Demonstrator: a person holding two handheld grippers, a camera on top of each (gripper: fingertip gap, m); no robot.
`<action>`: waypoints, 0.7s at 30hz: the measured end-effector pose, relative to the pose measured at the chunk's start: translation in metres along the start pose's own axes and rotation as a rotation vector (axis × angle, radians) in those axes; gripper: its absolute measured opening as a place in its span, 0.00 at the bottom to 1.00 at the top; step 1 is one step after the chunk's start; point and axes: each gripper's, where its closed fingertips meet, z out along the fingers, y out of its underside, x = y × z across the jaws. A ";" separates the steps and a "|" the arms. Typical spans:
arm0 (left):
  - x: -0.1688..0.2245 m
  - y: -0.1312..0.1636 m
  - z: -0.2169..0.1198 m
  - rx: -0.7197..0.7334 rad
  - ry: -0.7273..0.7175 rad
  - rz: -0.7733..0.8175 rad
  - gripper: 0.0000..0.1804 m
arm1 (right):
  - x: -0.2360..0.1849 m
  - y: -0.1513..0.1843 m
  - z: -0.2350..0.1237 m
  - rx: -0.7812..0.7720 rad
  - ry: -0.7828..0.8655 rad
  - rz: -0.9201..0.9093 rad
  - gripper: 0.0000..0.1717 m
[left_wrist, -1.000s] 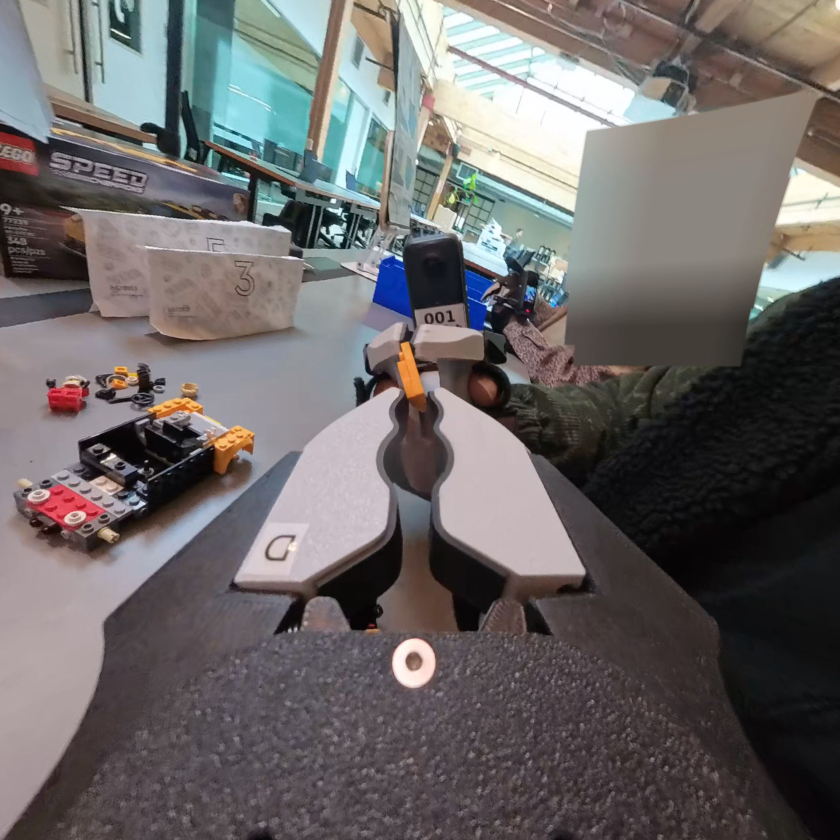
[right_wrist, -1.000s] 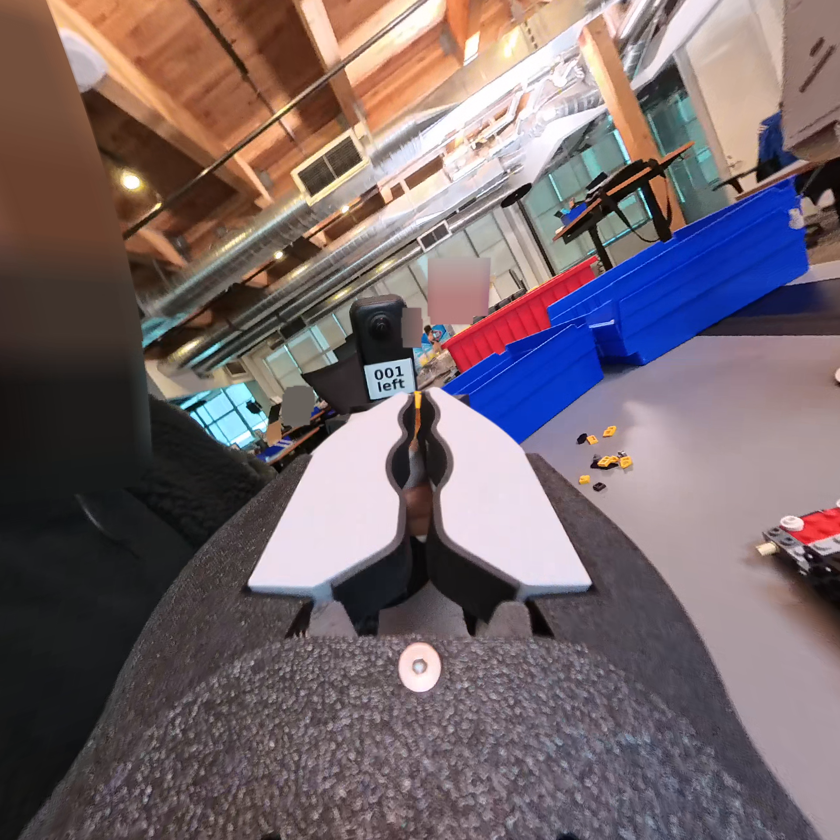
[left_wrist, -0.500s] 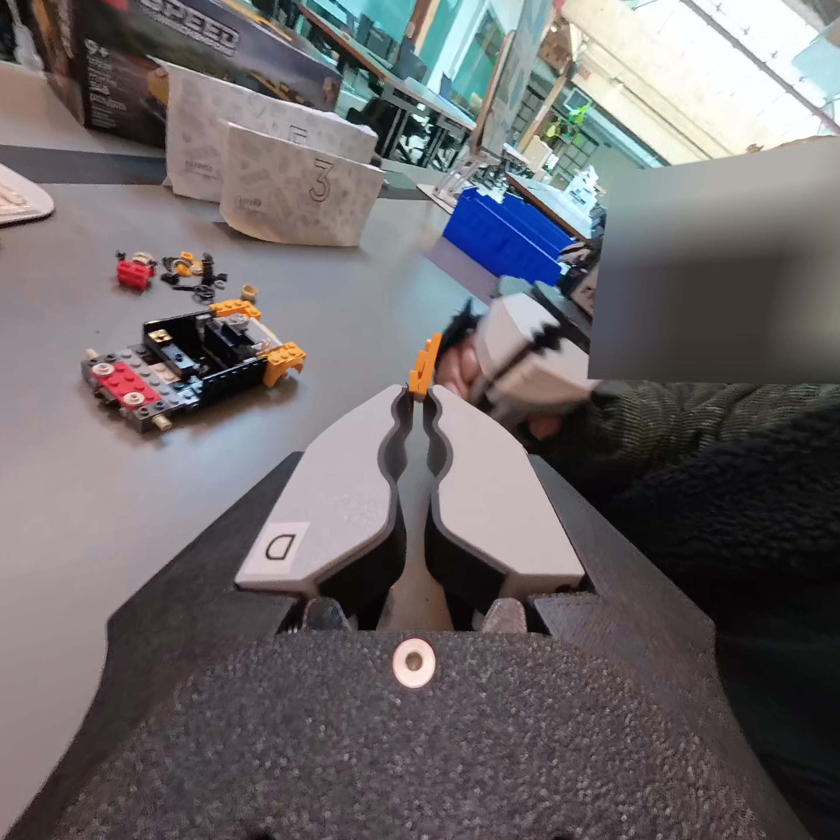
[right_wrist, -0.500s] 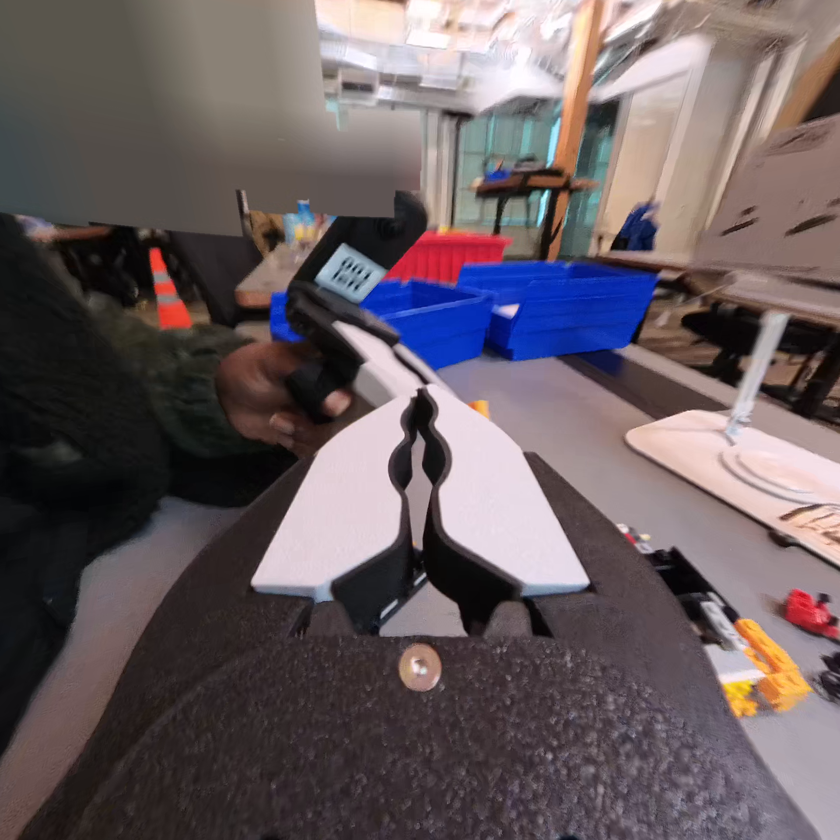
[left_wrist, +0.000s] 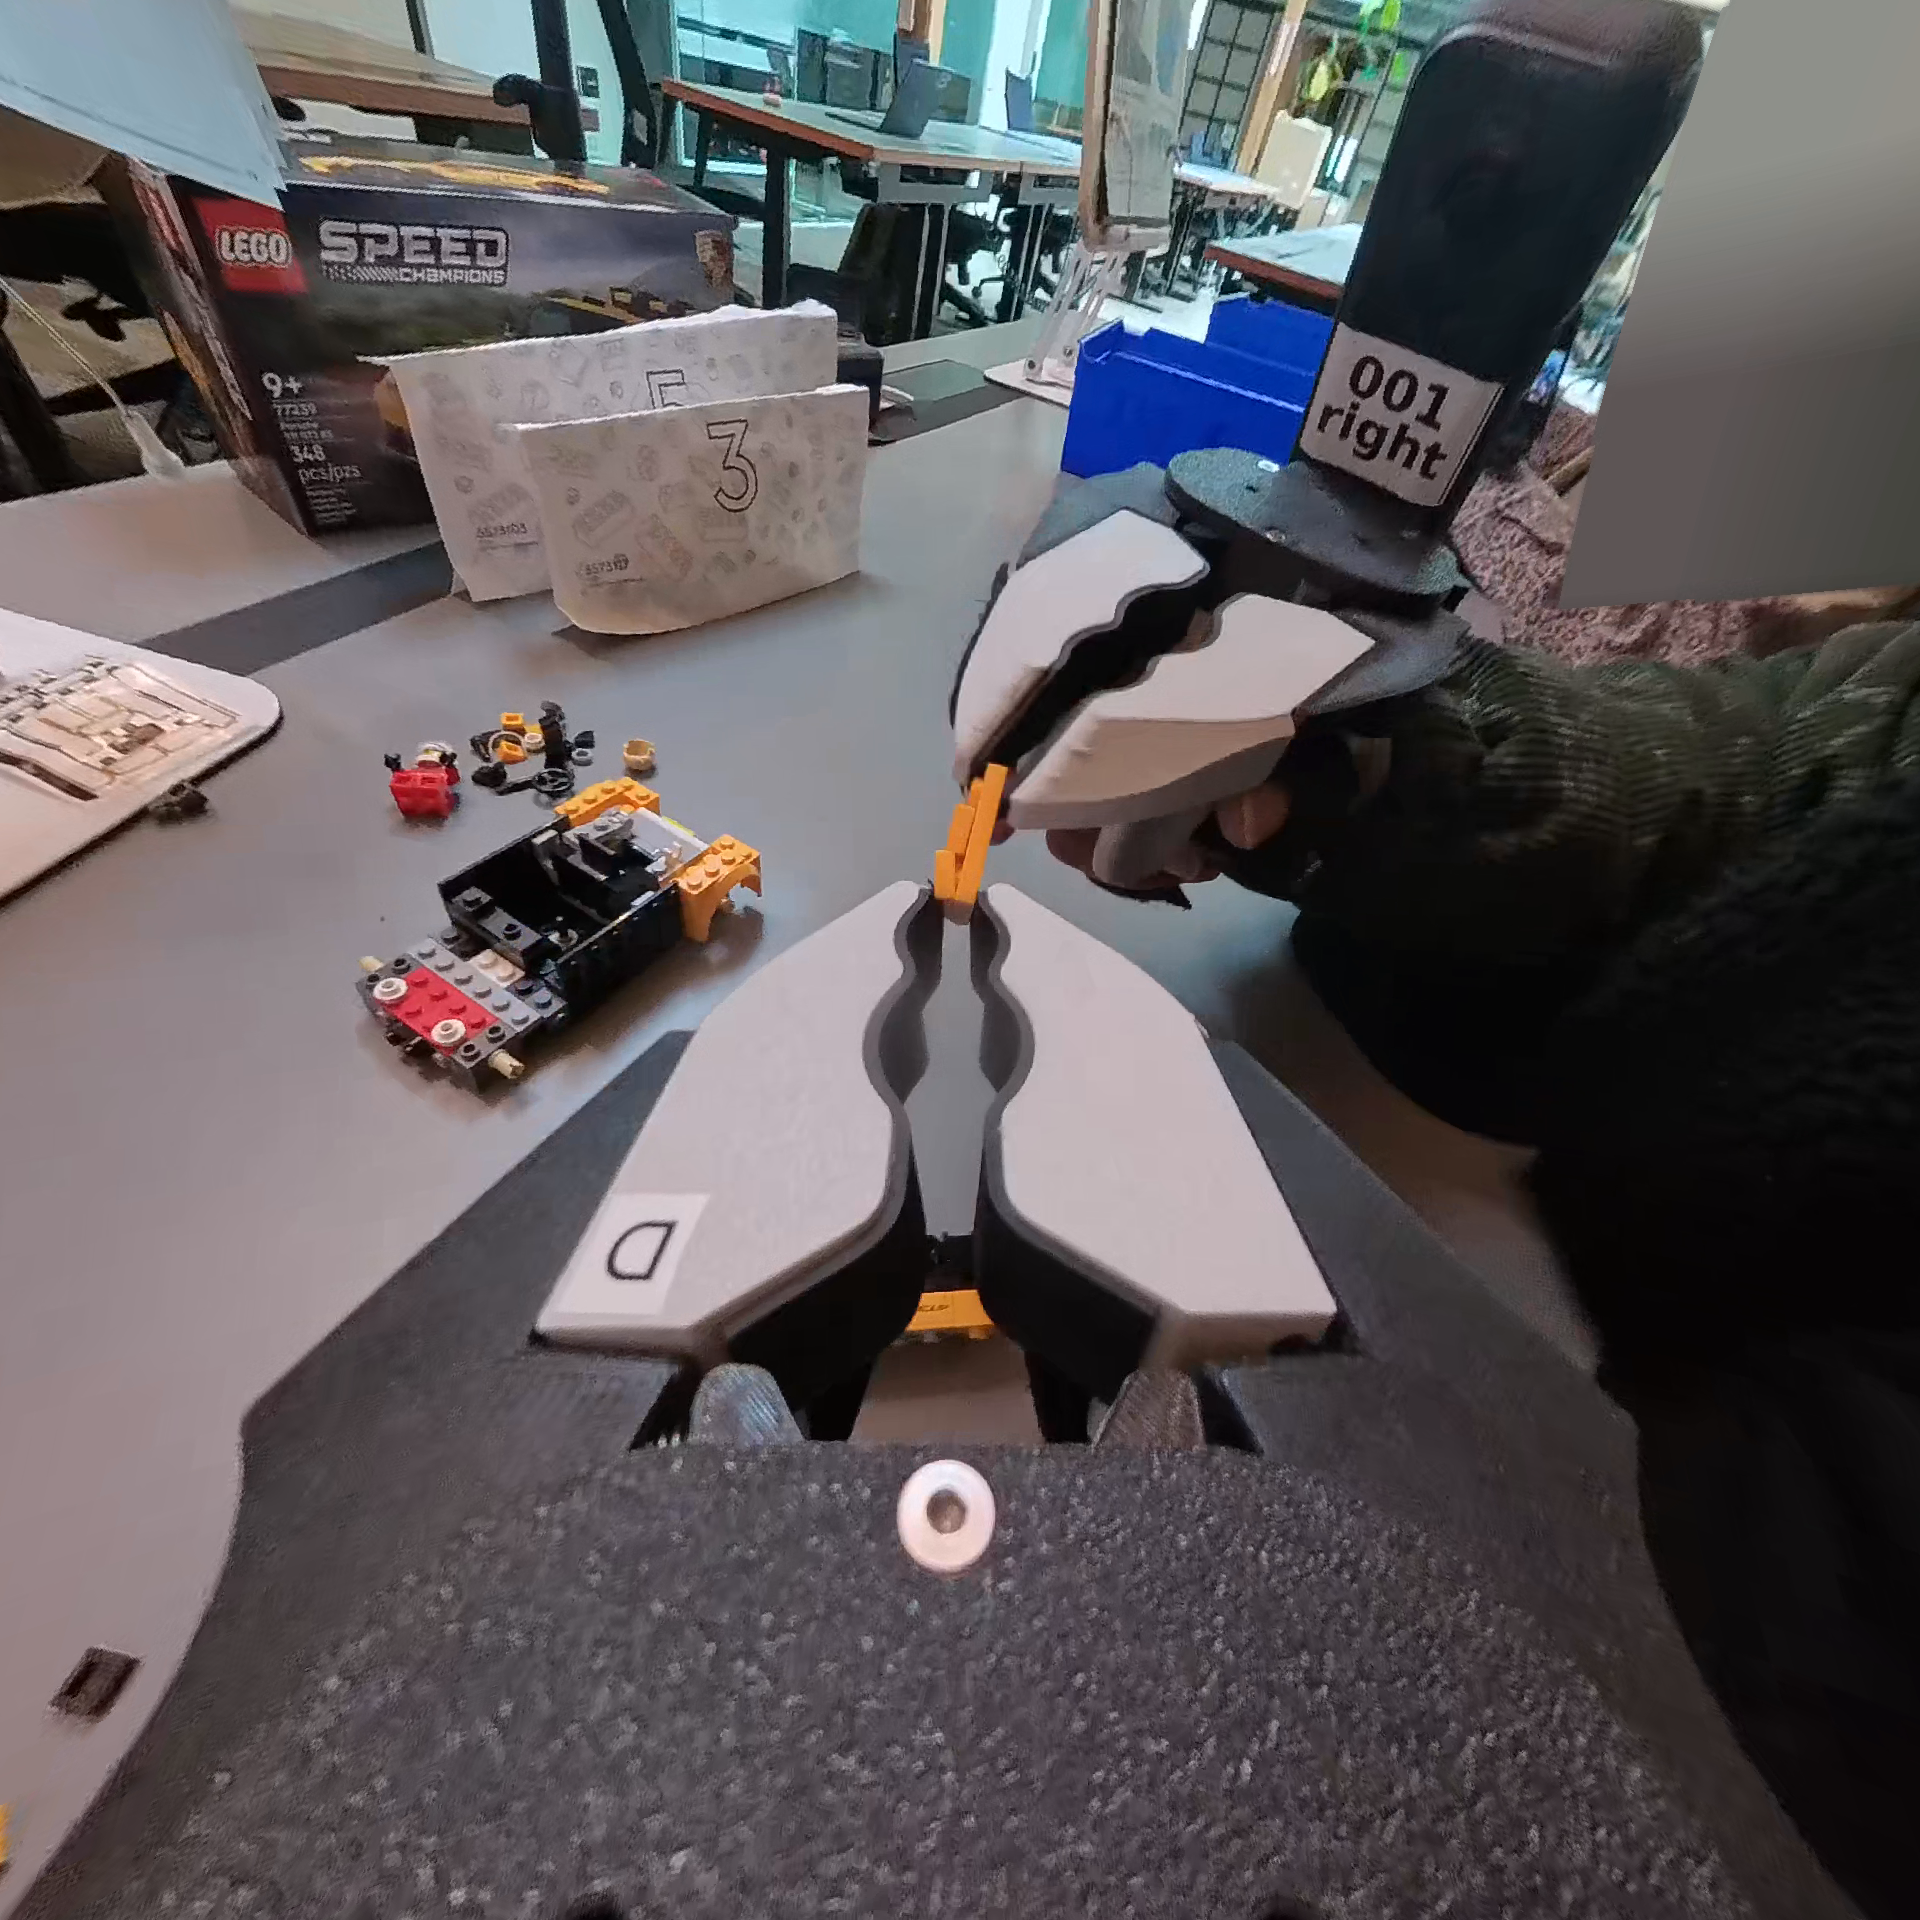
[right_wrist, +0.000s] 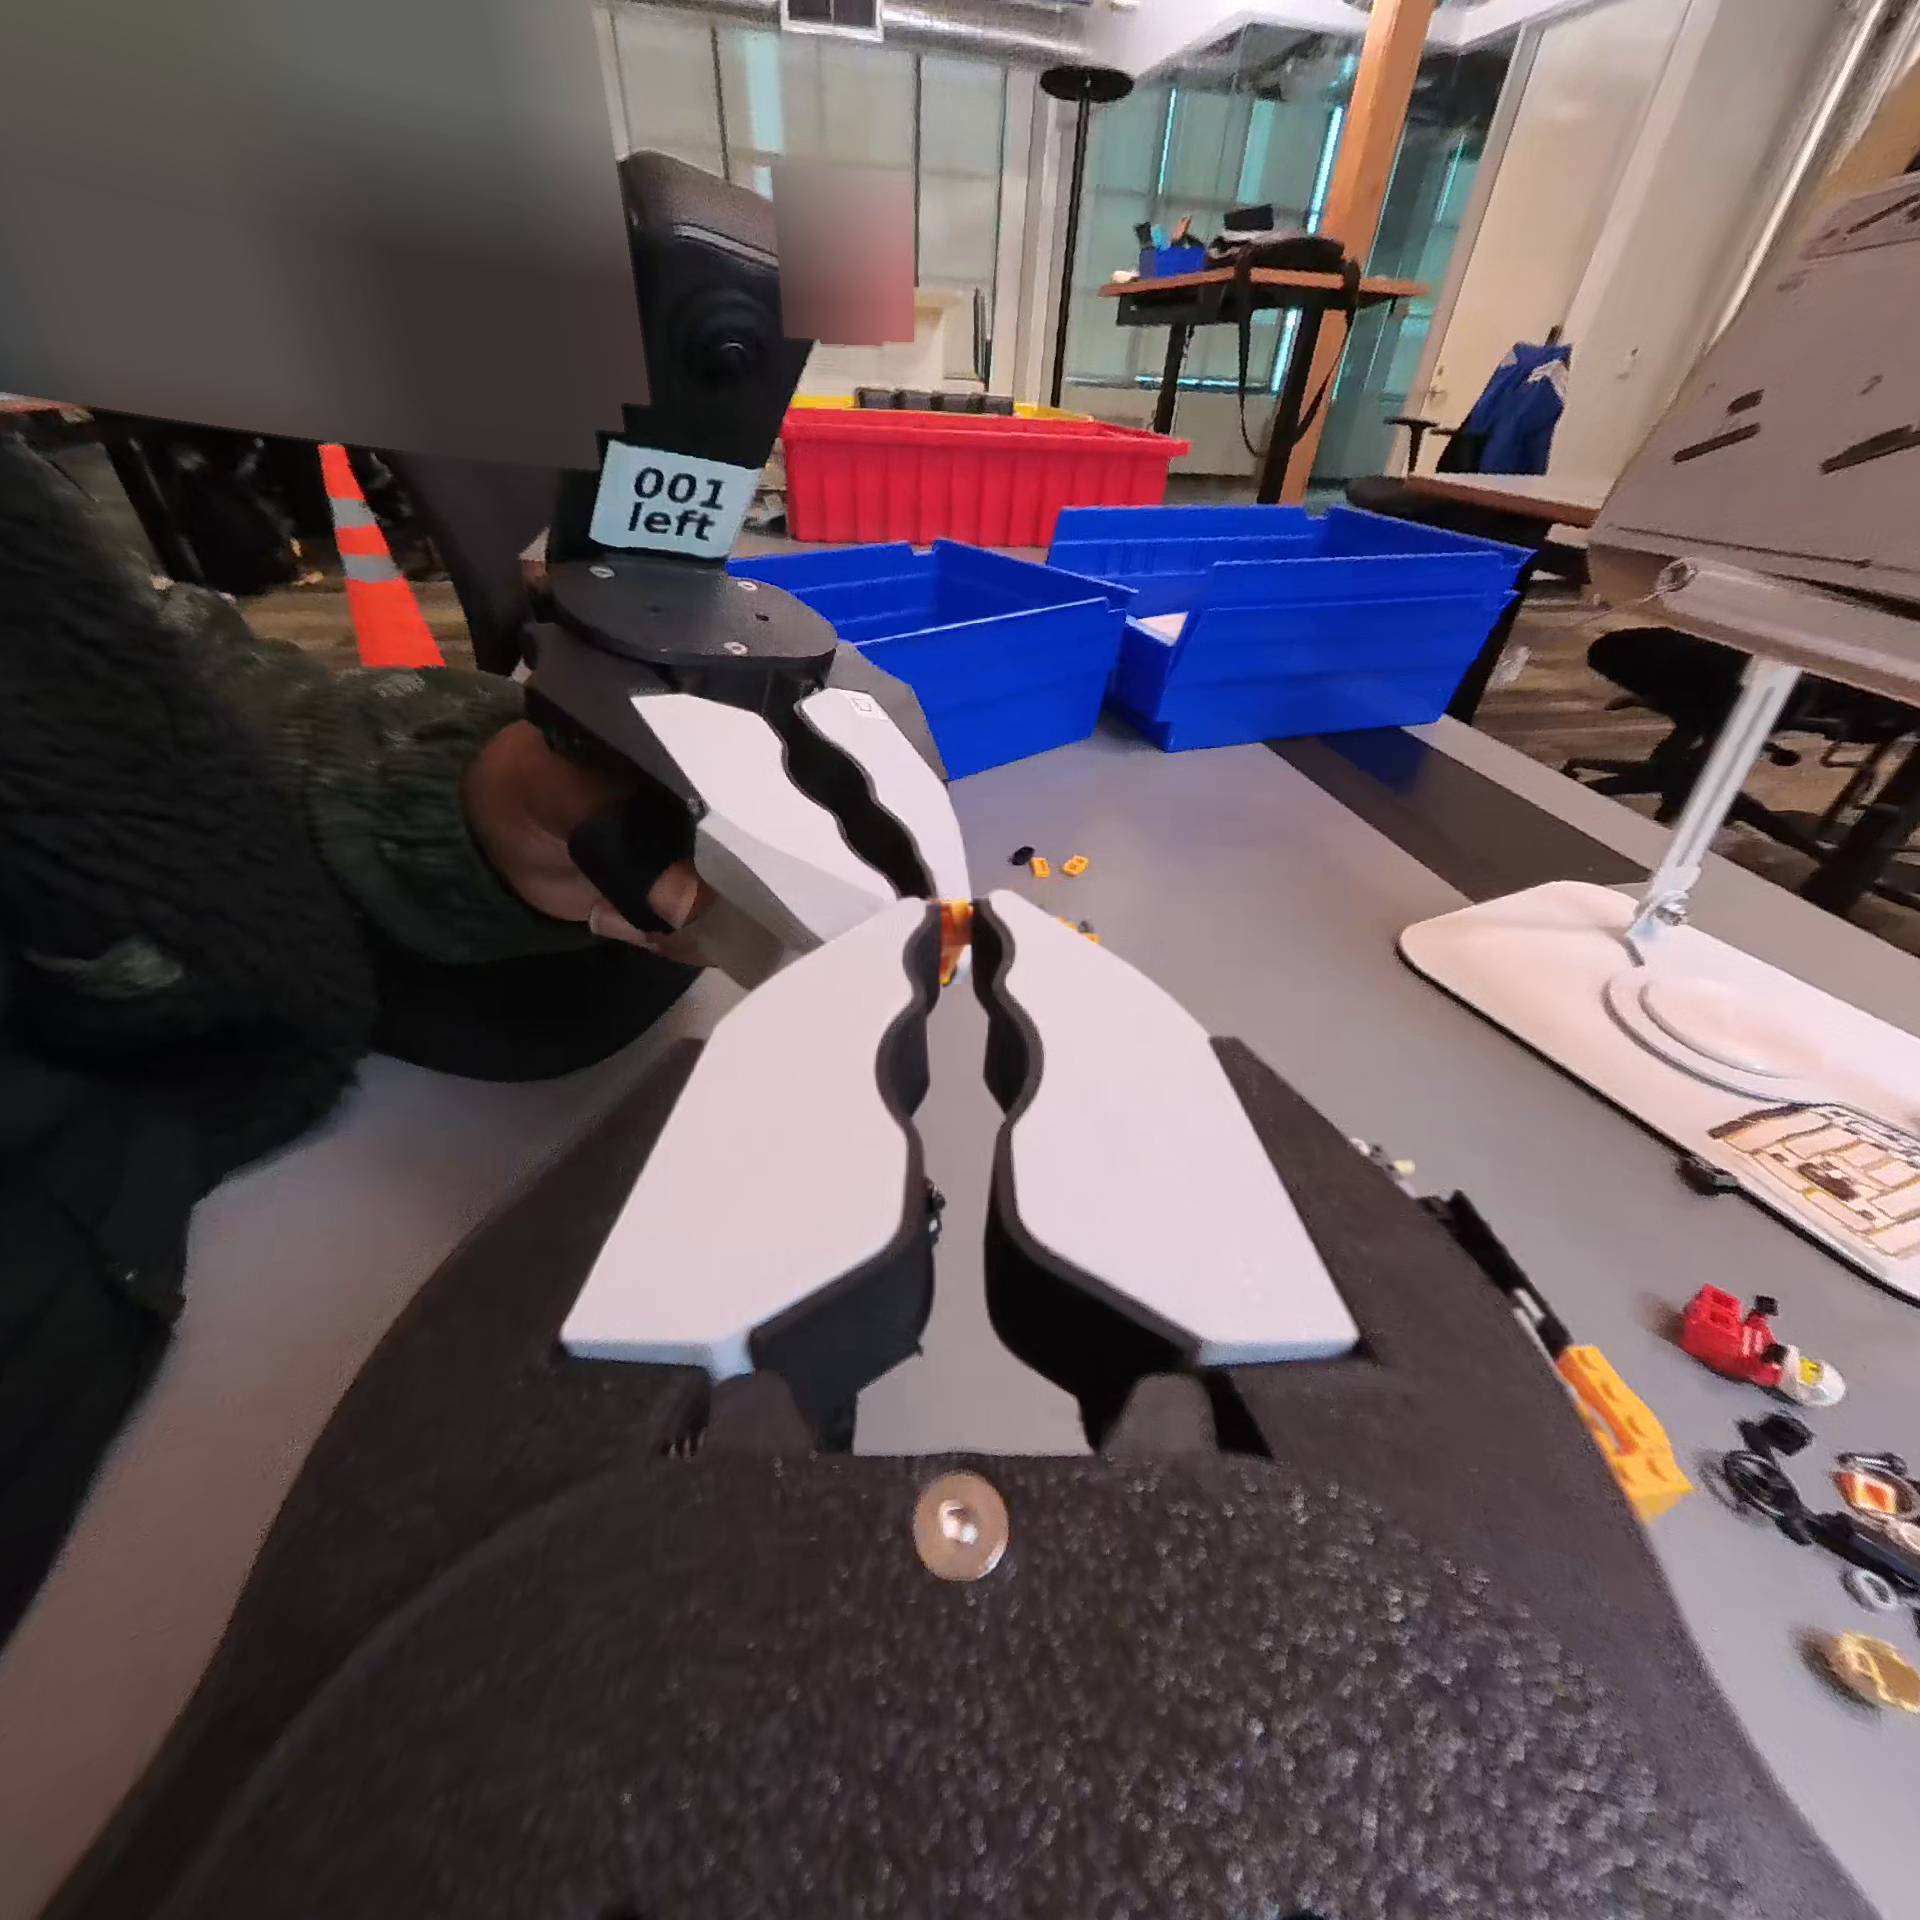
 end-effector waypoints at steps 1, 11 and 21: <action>0.000 0.000 0.000 -0.002 -0.002 0.002 0.03 | -0.001 0.001 0.000 -0.003 0.004 -0.012 0.03; -0.007 0.010 0.001 -0.051 -0.010 -0.113 0.00 | -0.009 0.008 0.005 -0.078 0.095 -0.303 0.02; -0.009 0.010 -0.006 -0.017 0.076 -0.123 0.05 | -0.004 0.009 -0.001 -0.042 0.037 -0.184 0.02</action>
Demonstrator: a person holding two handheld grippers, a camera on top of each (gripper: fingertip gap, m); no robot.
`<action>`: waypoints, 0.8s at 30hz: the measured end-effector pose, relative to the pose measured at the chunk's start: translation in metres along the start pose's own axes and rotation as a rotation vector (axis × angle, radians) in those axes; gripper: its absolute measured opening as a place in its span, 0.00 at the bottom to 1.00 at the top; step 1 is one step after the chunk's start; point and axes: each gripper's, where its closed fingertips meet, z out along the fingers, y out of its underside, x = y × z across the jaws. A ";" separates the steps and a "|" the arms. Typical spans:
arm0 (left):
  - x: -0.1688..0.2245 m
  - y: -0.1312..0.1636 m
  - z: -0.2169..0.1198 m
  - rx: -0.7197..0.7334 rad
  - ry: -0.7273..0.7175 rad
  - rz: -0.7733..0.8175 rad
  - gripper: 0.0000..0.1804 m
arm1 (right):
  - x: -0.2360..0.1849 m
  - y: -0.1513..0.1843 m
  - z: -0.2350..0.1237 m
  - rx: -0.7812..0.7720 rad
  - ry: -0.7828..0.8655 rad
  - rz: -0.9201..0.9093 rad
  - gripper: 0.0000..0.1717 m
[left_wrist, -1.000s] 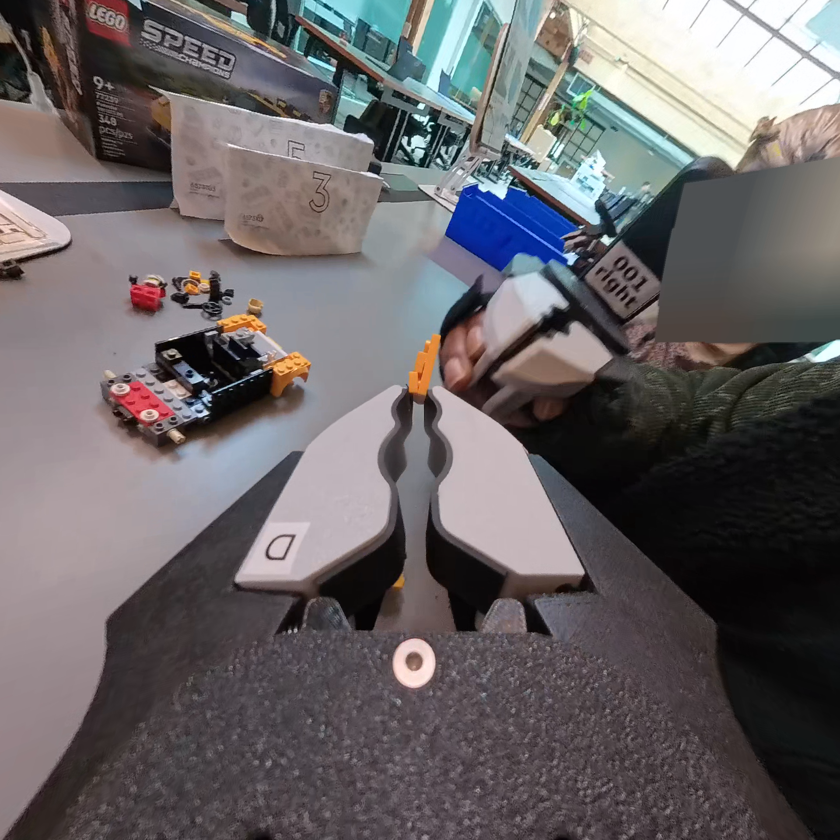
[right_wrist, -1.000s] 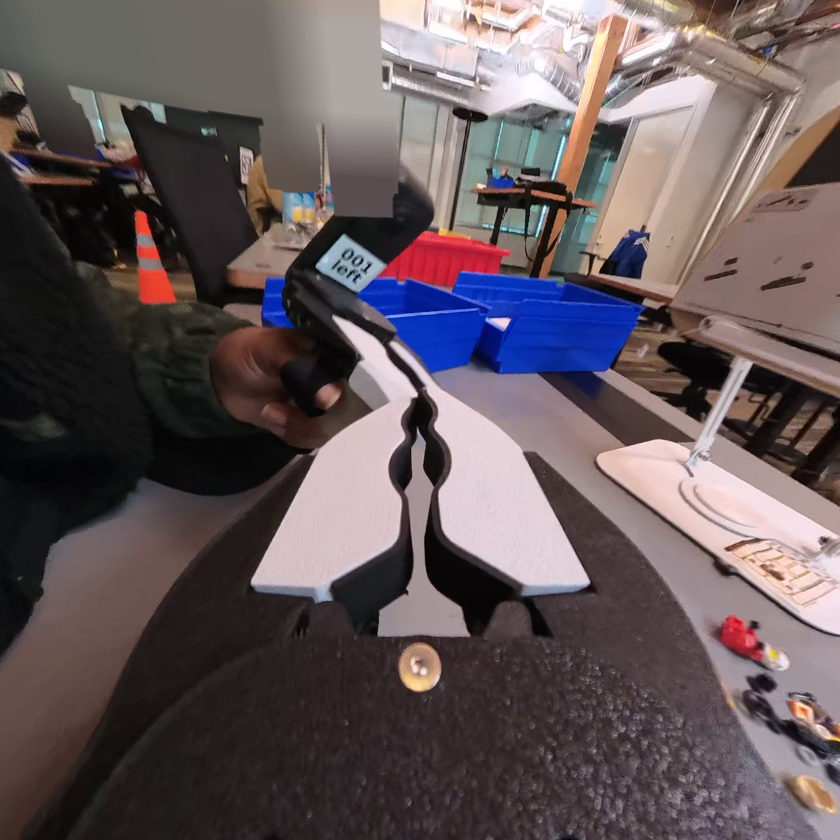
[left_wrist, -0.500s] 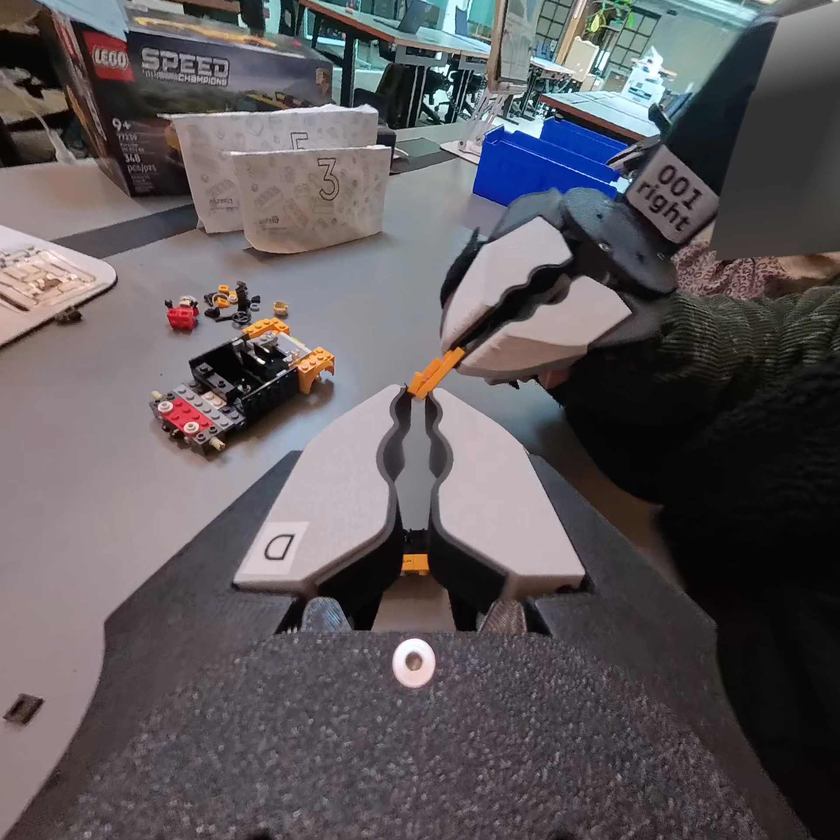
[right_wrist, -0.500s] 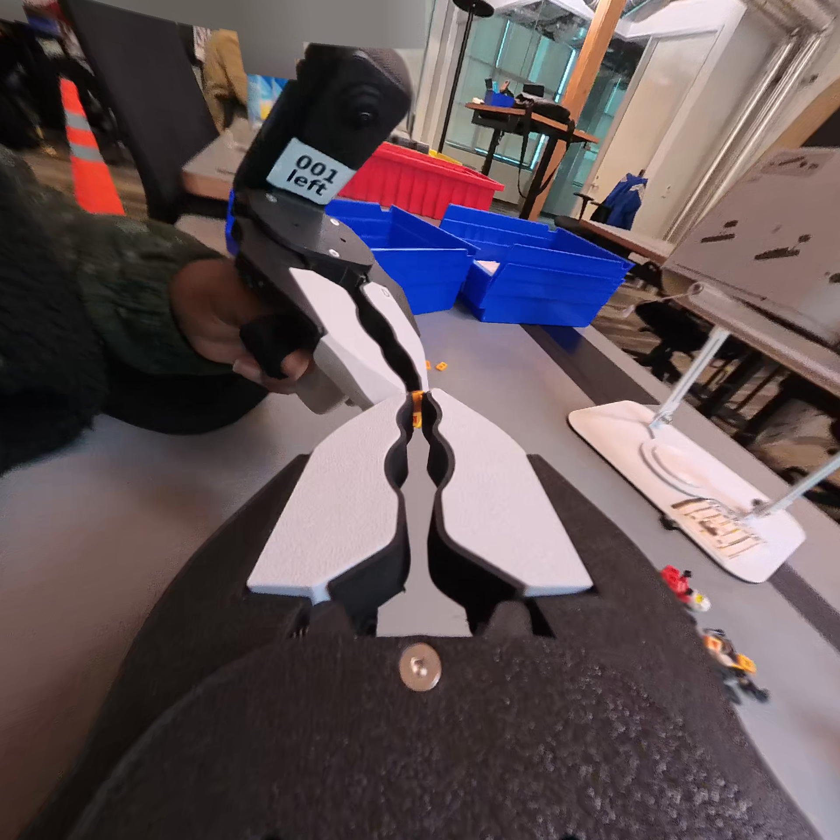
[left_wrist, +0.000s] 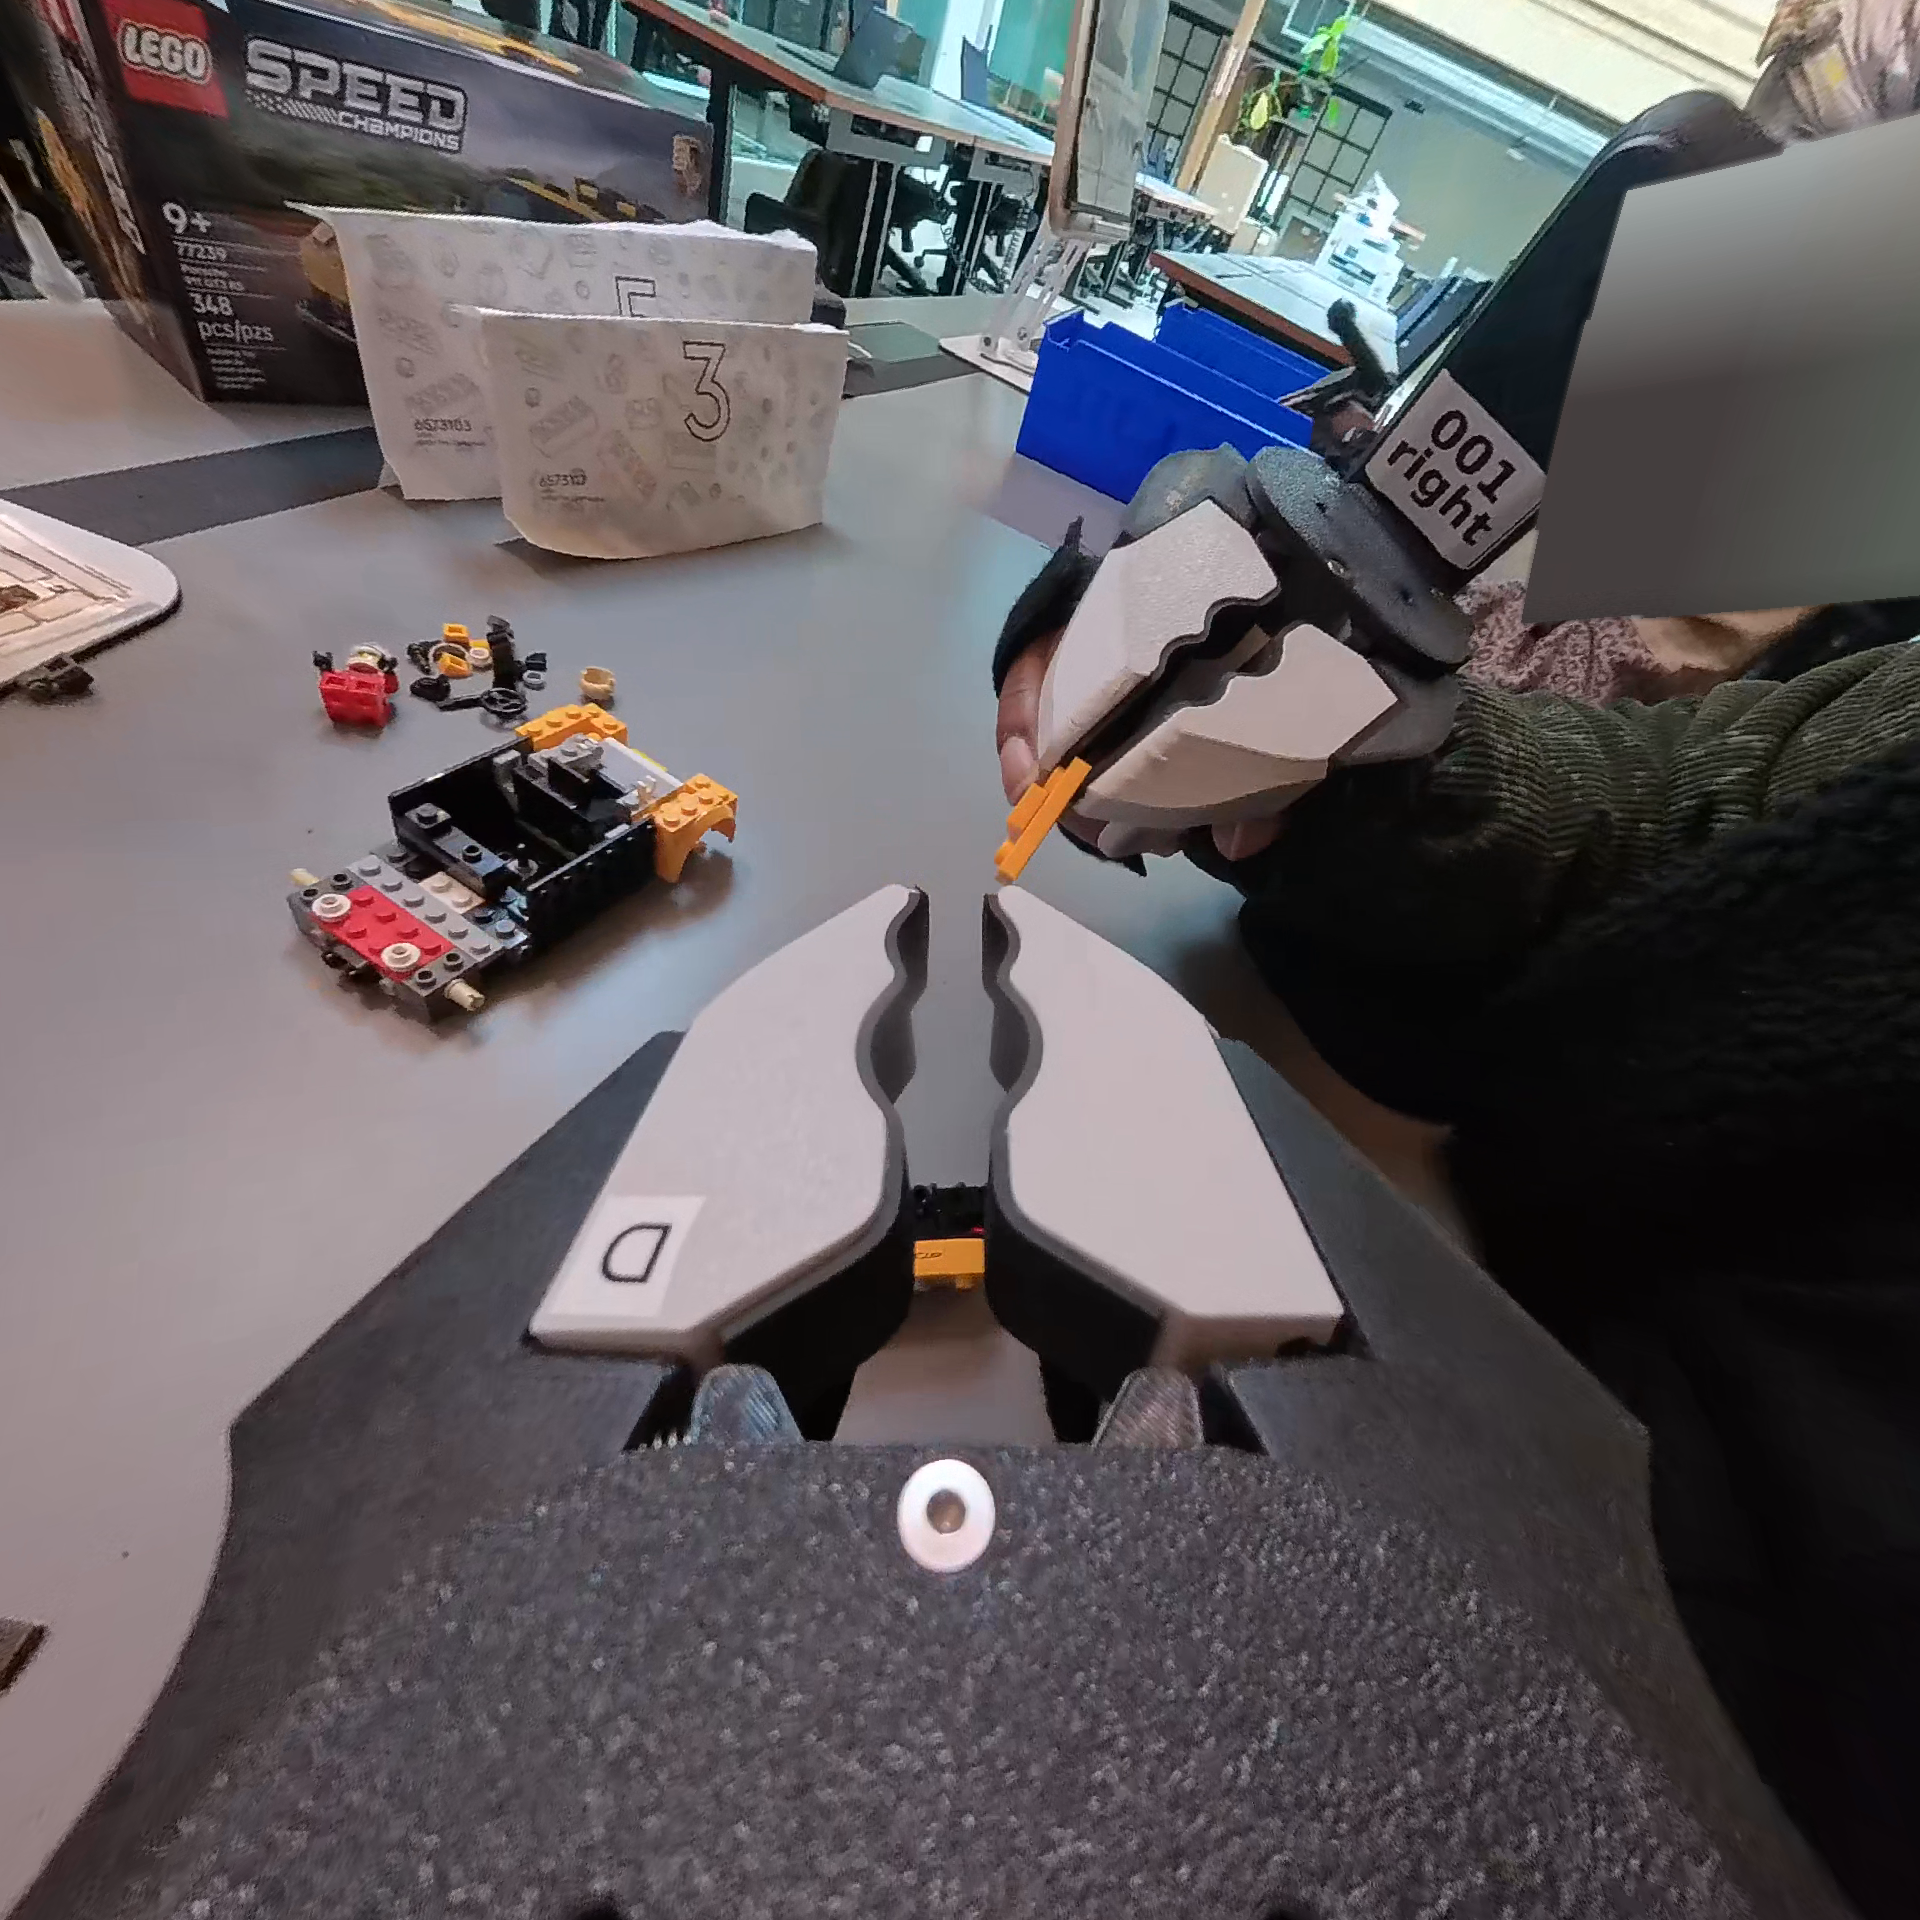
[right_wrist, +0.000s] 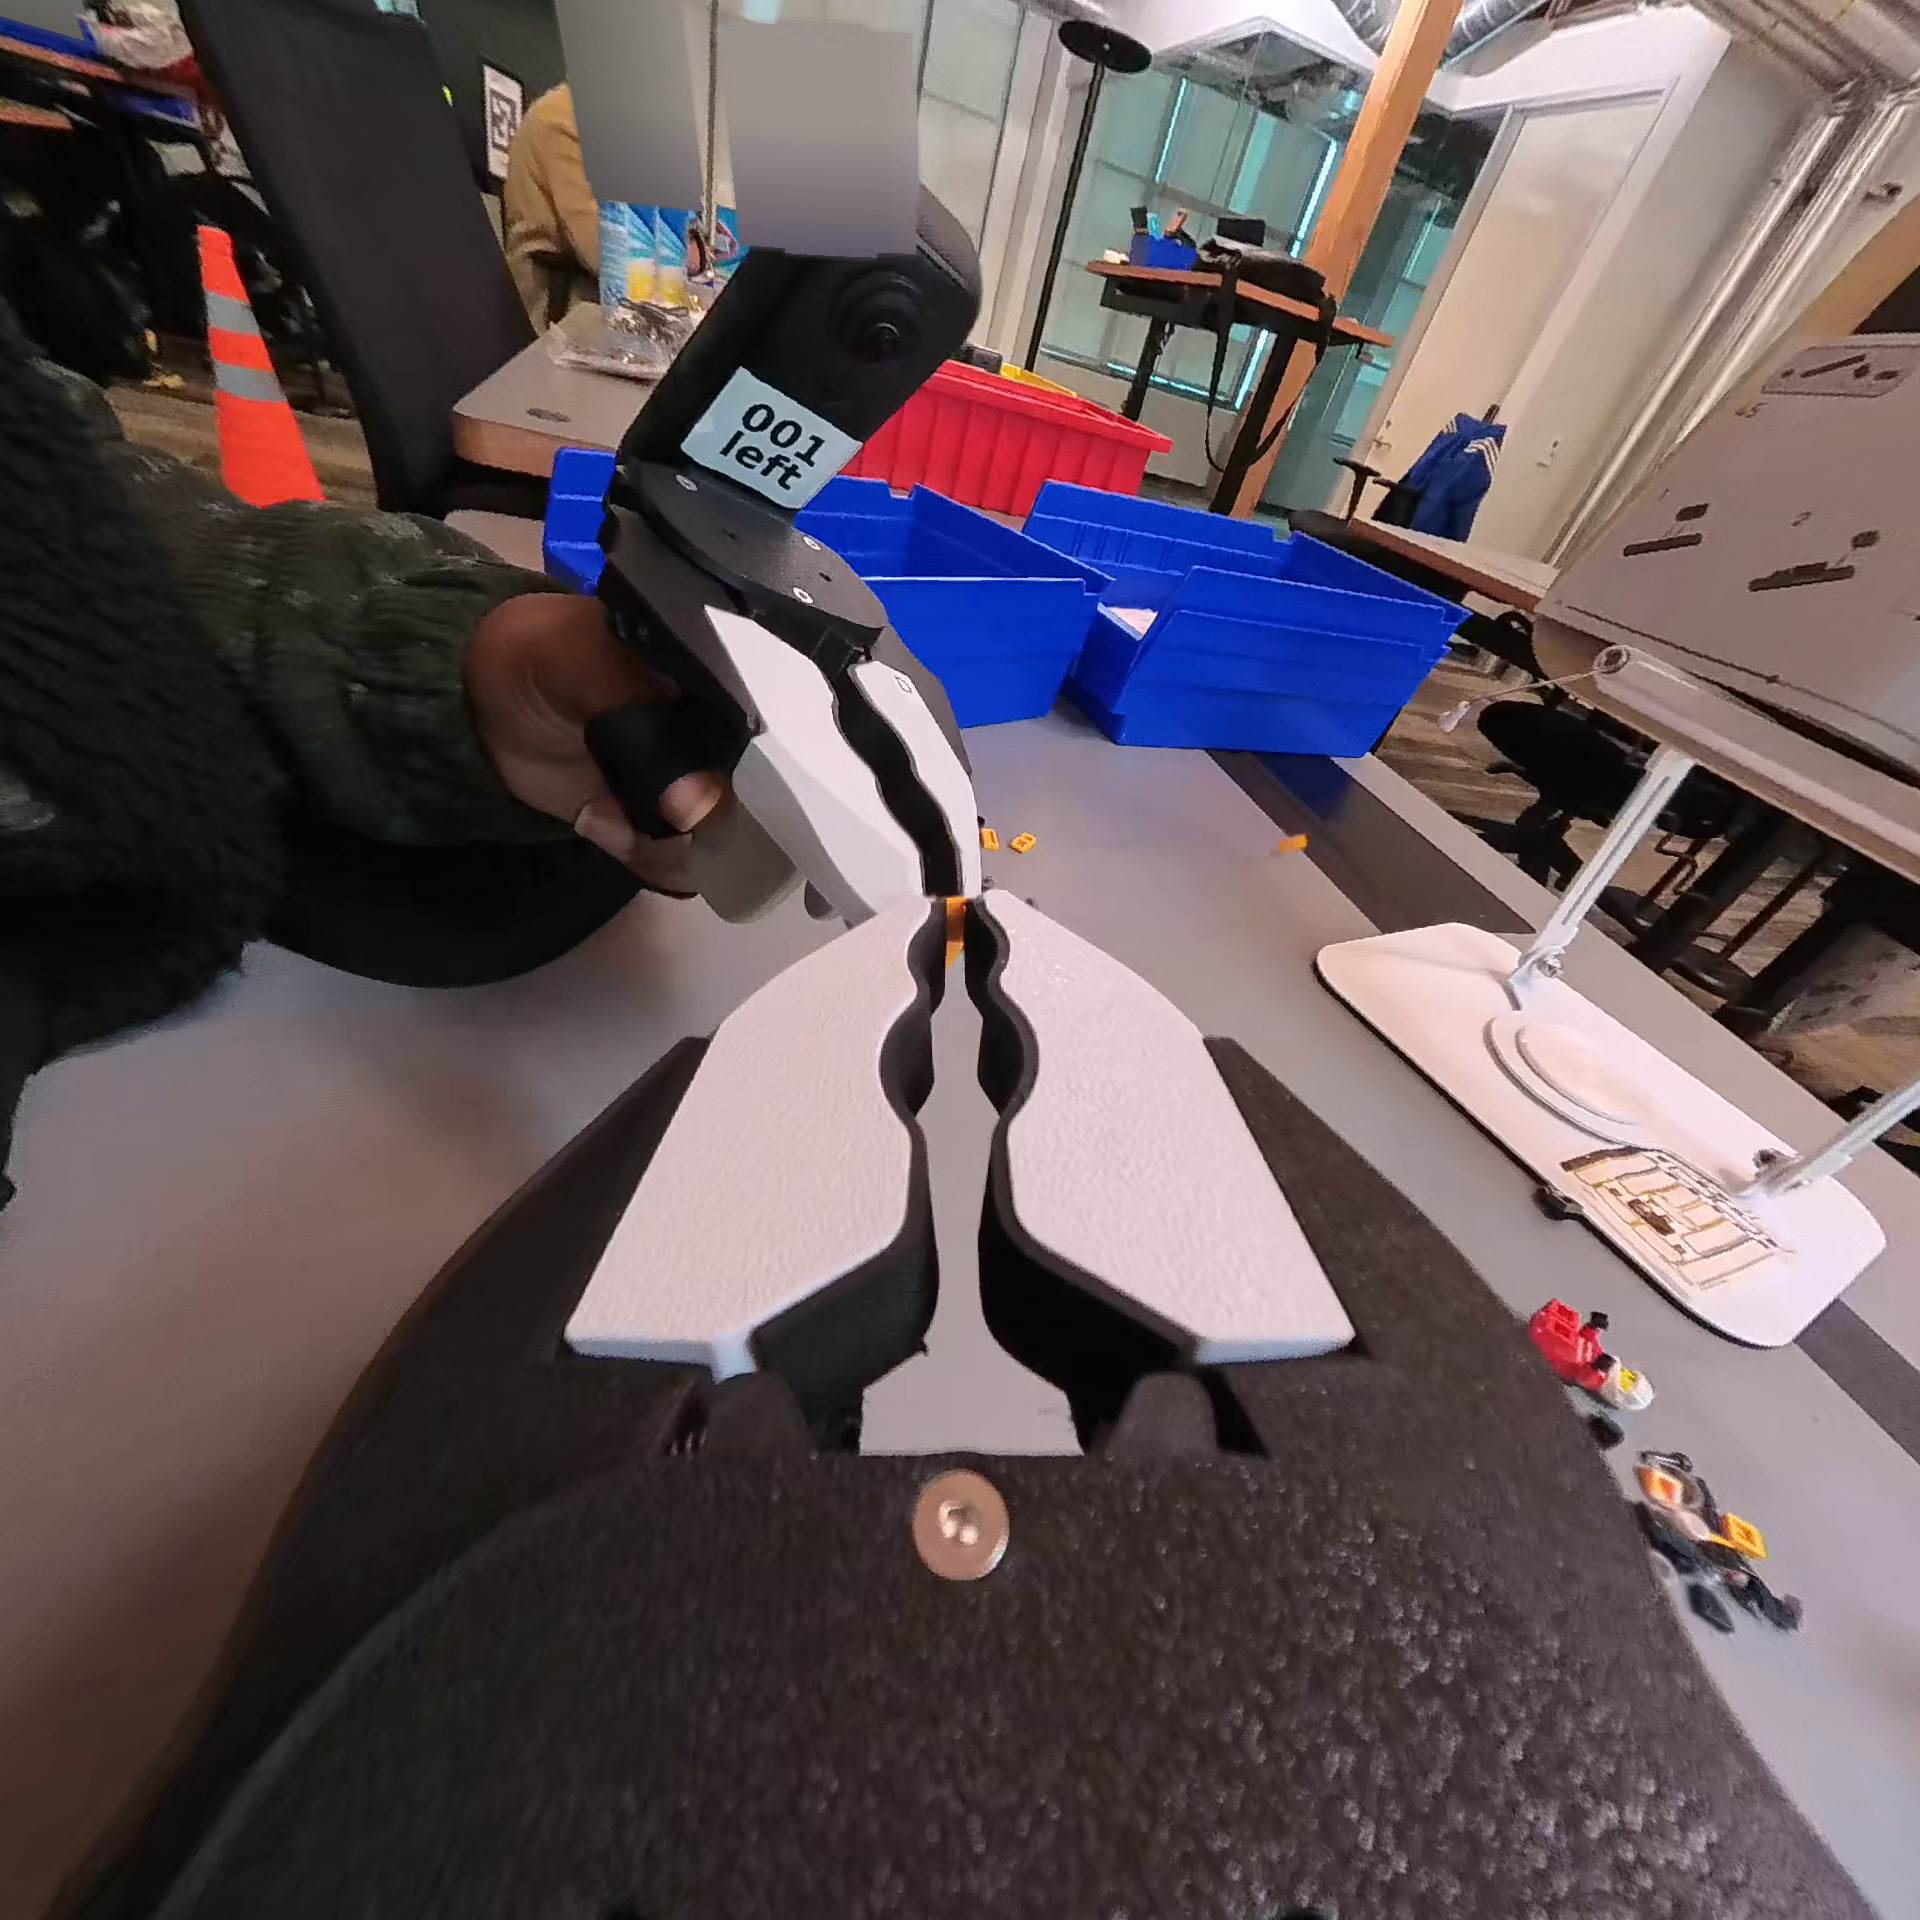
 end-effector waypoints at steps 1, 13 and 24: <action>0.000 0.000 0.000 0.004 0.006 -0.004 0.05 | 0.000 0.000 0.000 0.002 -0.003 0.009 0.02; 0.001 0.002 0.002 -0.001 0.013 0.001 0.04 | 0.001 0.002 -0.001 0.001 -0.004 0.030 0.02; -0.001 -0.013 -0.016 0.070 0.110 -0.011 0.07 | -0.011 0.022 0.000 -0.130 -0.013 -0.300 0.02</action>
